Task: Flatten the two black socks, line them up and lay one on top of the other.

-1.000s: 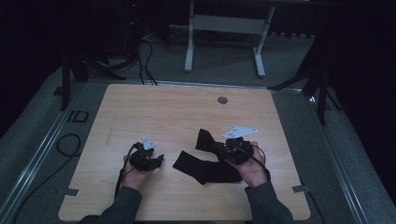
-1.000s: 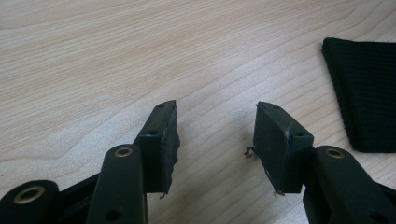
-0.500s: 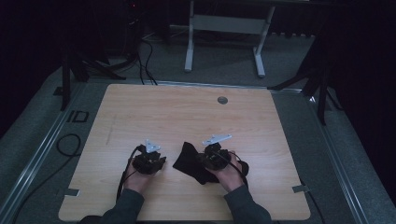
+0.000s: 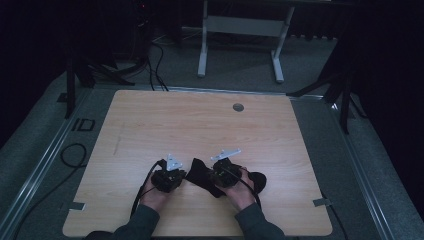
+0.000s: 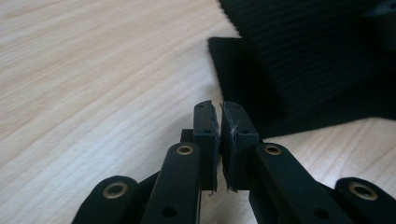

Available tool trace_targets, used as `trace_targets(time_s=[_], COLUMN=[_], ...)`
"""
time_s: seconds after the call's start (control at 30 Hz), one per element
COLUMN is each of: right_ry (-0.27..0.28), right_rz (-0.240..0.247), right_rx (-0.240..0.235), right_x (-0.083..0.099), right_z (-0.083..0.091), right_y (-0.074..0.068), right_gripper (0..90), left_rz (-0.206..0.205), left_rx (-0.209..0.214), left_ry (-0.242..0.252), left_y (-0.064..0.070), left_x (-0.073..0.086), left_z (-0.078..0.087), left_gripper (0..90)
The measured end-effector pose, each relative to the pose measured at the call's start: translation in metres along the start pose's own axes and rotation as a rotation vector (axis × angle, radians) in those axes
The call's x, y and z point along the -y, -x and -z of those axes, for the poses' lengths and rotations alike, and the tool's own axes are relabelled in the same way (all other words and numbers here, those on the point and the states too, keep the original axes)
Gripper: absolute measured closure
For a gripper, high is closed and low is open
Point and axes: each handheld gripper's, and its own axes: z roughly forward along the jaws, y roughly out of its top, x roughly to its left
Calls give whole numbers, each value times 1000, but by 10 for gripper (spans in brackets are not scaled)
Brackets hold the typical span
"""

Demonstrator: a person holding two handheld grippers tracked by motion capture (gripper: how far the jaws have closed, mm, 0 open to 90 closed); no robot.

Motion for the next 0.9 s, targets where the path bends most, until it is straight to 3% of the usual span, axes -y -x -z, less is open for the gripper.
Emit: trace_targets(time_s=[0.1,0.23,0.6,0.9], right_ry=[-9,-18,-40,-54], right_rz=[-24,-33,-42,-27], right_rx=[20,33,32,0], right_x=[2,3,12,14], right_z=[-4,-6,-3,-6], right_y=[0,-1,-7,-11], right_gripper=[835,834,827,791], left_rz=[-57,-79,-81,-87], left_rx=[19,16,12,5], left_ry=[-13,-18,-16,-13], left_y=[7,10,13,16], left_x=[-1,0,0,0], left_z=[-1,0,0,0], left_gripper=[849,850,849,852])
